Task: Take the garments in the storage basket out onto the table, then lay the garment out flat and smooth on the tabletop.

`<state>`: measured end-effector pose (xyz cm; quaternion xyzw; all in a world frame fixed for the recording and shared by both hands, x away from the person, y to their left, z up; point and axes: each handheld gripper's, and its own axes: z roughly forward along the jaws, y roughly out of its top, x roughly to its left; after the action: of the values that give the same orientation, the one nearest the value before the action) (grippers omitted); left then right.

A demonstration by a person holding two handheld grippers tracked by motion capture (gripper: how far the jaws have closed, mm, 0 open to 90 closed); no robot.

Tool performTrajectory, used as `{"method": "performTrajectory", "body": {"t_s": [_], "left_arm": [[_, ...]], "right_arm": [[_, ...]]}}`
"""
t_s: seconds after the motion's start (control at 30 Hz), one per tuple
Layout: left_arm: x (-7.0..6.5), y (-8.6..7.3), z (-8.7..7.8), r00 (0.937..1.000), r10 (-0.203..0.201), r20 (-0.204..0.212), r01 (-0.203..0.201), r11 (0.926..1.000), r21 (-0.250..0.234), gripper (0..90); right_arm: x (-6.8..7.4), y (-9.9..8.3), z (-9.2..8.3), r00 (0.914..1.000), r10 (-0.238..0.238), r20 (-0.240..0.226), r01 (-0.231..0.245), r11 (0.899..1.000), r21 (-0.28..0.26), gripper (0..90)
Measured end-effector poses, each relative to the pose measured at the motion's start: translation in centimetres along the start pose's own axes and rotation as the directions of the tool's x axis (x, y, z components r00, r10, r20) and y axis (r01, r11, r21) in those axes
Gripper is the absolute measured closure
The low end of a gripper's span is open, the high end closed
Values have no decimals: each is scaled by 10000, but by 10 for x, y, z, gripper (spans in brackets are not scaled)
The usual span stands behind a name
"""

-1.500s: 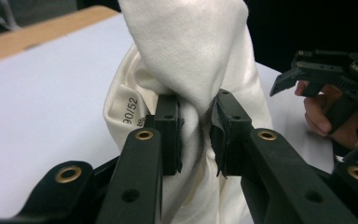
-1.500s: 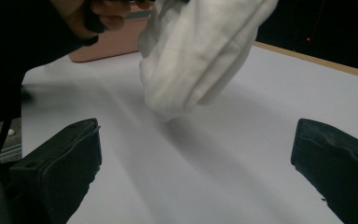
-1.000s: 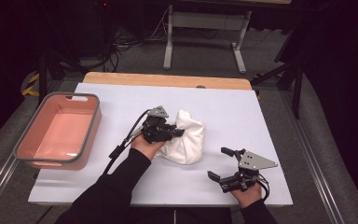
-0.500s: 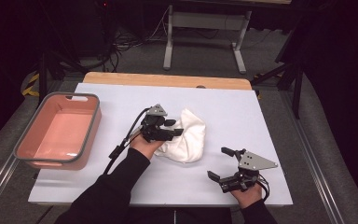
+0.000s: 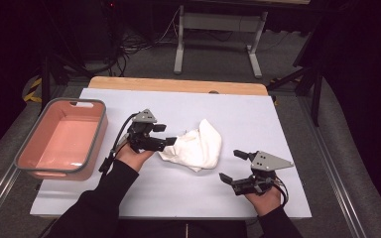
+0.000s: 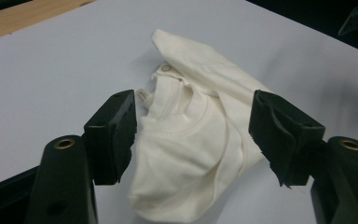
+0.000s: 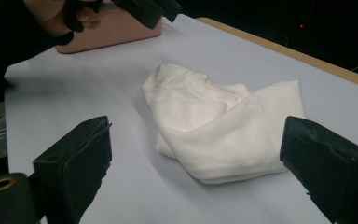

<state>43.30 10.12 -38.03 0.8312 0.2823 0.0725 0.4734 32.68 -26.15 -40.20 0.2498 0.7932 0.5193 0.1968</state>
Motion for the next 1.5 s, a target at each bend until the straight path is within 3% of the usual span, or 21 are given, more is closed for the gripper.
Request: {"method": "performTrajectory", "body": {"t_s": [0.2, 0.27, 0.33, 0.43, 0.5, 0.57, 0.67, 0.77, 1.0, 1.1, 1.33, 1.5], "left_arm": [[5, -5, -13, 9992, 50, -393, -45, 9999, 131, 231], [4, -10, -22, 9988, 112, -485, -124, 9996, -243, 185], [3, -11, -25, 9989, 150, -437, -164, 9994, -311, 171], [-3, -17, -35, 9951, 669, -728, -704, 9964, -473, 135], [-3, -21, -37, 9961, 611, -631, -654, 9955, -679, 123], [-1, -22, -37, 9968, 519, -606, -568, 9951, -815, 122], [0, -23, -36, 9992, 322, -253, -343, 9958, -847, 107], [0, -23, -34, 9970, 529, -574, -571, 9955, -753, 95], [3, -27, -28, 9979, 468, -445, -505, 9951, -850, 91], [6, -28, -25, 9982, 387, -462, -413, 9975, -573, 106], [9, -31, -24, 9975, 404, -581, -430, 9980, -455, 135], [10, -32, -23, 9985, 381, -403, -398, 9983, -424, 151]], "right_arm": [[-8, 15, 8, 10000, 25, -85, -21, 9991, 422, 133], [-13, 22, 15, 10000, 23, -82, -18, 9977, 677, 134], [-14, 24, 17, 10000, -5, -60, 9, 9971, 759, 135], [-21, 33, 25, 10000, -67, -34, 70, 9953, 964, 137], [-25, 38, 29, 10000, -33, -54, 38, 9952, 982, 144], [-29, 40, 32, 9999, 60, -99, -50, 9947, 1024, 144], [-39, 45, 39, 9997, 248, -48, -242, 9951, 962, 150], [-45, 47, 46, 9994, 353, -57, -345, 9935, 1088, 155], [-62, 53, 65, 9983, 571, -125, -544, 9859, 1583, 178], [-73, 54, 79, 9968, 793, -28, -775, 9805, 1807, 200], [-87, 53, 97, 9970, 753, 161, -770, 9734, 2157, 272], [-97, 52, 114, 9967, 720, 383, -795, 9631, 2570, 322]]}}
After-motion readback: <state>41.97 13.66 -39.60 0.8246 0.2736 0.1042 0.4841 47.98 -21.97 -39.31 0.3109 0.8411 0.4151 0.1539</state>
